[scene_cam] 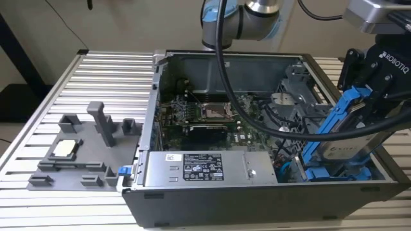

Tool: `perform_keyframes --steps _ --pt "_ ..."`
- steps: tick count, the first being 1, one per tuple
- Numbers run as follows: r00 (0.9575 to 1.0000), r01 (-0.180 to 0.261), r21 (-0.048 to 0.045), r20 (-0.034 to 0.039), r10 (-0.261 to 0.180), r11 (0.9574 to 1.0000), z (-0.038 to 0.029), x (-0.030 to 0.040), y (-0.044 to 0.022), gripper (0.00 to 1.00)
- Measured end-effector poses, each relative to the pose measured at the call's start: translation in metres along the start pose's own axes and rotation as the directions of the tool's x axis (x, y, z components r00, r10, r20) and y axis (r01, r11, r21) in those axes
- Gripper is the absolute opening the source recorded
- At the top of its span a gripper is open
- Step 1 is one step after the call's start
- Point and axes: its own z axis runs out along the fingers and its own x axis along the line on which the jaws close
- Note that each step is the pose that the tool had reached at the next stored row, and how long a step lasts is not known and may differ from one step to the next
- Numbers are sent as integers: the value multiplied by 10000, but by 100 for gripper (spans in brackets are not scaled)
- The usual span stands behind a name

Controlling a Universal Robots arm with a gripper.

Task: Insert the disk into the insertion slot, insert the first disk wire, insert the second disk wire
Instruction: 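Insert the disk into the insertion slot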

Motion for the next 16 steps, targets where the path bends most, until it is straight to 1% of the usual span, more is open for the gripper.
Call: perform_keyframes --steps 1,2,7,16 --pt "10000 2 -1 47 -2 10000 8 0 -1 33" --pt "10000 2 0 63 -2 10000 16 -1 -1 33" --pt "10000 0 0 61 0 10000 43 6 -8 33" --pt "10000 -9 -1 72 9 10000 115 6 -24 33"
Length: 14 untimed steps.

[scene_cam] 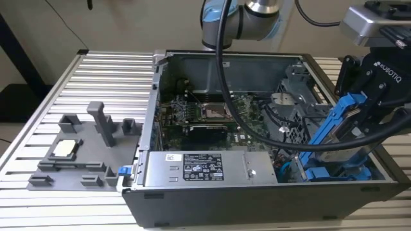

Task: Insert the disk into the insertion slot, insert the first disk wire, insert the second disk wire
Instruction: 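Insert the disk into the insertion slot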

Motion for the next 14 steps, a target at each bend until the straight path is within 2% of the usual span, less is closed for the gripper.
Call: perform_keyframes --steps 14 --pt "10000 -15 -1 12 15 10000 238 2 -24 33"
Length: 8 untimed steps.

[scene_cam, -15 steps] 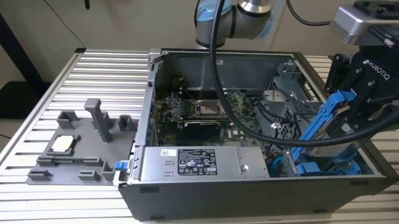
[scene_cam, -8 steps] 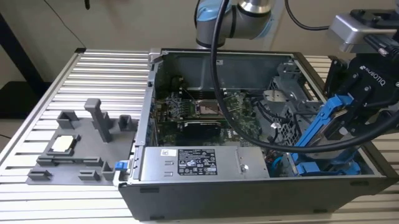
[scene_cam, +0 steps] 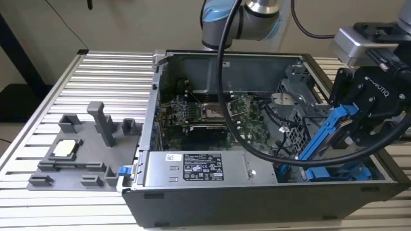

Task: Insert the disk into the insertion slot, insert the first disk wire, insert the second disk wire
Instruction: 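Insert the disk into the insertion slot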

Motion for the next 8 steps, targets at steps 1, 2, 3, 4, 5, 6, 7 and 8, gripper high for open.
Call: perform_keyframes --steps 1,2,3,4,5,6,7,8 --pt "10000 -1 0 0 1 10000 18 0 -1 33" --pt "10000 -2 0 0 2 10000 36 0 -2 33" --pt "10000 -3 0 1 3 10000 54 0 -3 33" --pt "10000 -3 0 1 3 10000 72 1 -4 33" --pt "10000 -4 0 1 4 10000 90 1 -5 33" --pt "10000 -5 0 0 5 10000 109 1 -6 33" --pt "10000 -5 0 1 5 10000 127 1 -7 33" --pt "10000 -5 0 0 5 10000 145 1 -8 33"
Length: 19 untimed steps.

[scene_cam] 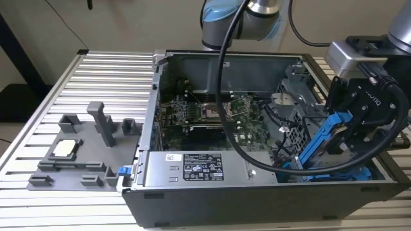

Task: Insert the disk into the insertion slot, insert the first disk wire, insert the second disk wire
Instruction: 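Insert the disk into the insertion slot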

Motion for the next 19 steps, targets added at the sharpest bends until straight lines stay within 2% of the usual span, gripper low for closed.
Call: perform_keyframes --steps 9,14,15,16,18,19 --pt "10000 0 0 2 0 10000 156 1 -7 33" --pt "10000 0 1 -1 0 10000 156 1 -7 33" --pt "10000 0 2 -3 0 10000 156 2 -7 34" --pt "10000 1 1 -1 -1 10000 156 1 -7 40" --pt "10000 1 0 2 -1 10000 157 1 -7 40" --pt "10000 0 0 2 0 10000 158 1 -7 47"
